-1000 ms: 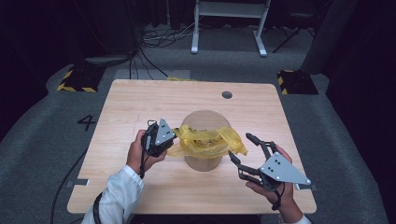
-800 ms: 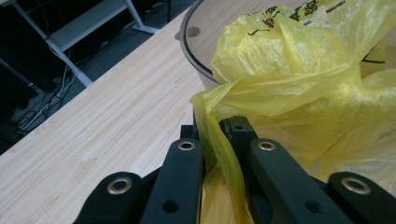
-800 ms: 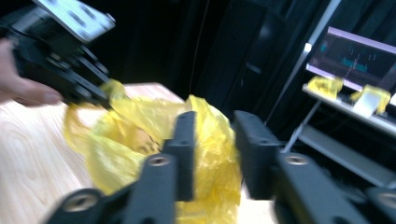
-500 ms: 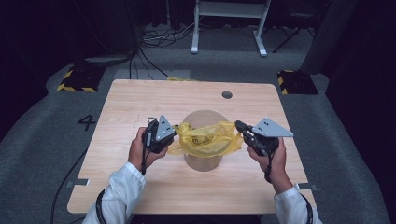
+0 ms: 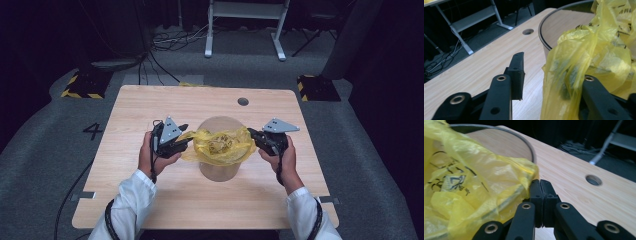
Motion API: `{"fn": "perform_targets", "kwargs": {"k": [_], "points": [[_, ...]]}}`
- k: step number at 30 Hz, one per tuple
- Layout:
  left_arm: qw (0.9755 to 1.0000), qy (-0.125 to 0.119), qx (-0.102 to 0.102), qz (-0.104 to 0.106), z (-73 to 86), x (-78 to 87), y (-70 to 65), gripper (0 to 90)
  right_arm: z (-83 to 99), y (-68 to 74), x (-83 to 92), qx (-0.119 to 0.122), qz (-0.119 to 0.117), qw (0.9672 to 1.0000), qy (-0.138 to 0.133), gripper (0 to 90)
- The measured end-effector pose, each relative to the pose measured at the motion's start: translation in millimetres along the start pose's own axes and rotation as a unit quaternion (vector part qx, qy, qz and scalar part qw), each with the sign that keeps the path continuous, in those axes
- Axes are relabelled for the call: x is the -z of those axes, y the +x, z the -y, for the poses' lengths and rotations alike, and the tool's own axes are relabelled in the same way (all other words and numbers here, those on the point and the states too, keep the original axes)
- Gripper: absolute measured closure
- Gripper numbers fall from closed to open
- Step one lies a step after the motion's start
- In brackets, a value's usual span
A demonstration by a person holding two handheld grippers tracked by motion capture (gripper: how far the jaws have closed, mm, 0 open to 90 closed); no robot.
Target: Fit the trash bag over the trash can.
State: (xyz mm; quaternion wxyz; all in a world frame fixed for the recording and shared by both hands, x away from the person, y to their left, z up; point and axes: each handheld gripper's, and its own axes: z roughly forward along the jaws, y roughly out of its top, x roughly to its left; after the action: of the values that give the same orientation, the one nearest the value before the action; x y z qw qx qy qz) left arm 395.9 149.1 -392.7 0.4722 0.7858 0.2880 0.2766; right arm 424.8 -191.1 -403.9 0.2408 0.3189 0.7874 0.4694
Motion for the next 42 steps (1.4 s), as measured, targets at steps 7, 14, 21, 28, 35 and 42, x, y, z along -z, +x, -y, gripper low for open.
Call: {"fn": "perform_targets", "kwargs": {"k": [7,14,21,28,35,42], "points": [[0.9999,0.002,0.008,0.006,0.2,-5.8,6.9,67.7,17.5,-11.5,-24.4,-0.024,-0.055,0.9981,-0.012,90.0],[0.9985,0.042,0.013,0.032,3.2,-25.6,16.6,87.6,19.6,-10.4,-29.5,-0.005,-0.068,0.9977,0.003,90.0],[0.9955,0.068,0.034,0.057,15.1,-47.6,16.6,88.5,24.4,-11.5,-30.3,-0.001,-0.078,0.9969,0.010,90.0],[0.9941,0.074,0.047,0.064,22.7,-52.6,16.5,88.6,31.2,-11.3,-29.6,-0.006,-0.083,0.9965,0.007,90.0],[0.9941,0.093,0.045,0.034,35.5,-59.0,8.5,79.9,33.1,-3.9,-29.1,0.011,-0.055,0.9984,0.004,89.9],[0.9974,0.038,0.055,0.028,44.8,-25.6,14.8,43.6,35.0,-1.0,-22.5,0.017,-0.047,0.9988,-0.003,87.6]]}}
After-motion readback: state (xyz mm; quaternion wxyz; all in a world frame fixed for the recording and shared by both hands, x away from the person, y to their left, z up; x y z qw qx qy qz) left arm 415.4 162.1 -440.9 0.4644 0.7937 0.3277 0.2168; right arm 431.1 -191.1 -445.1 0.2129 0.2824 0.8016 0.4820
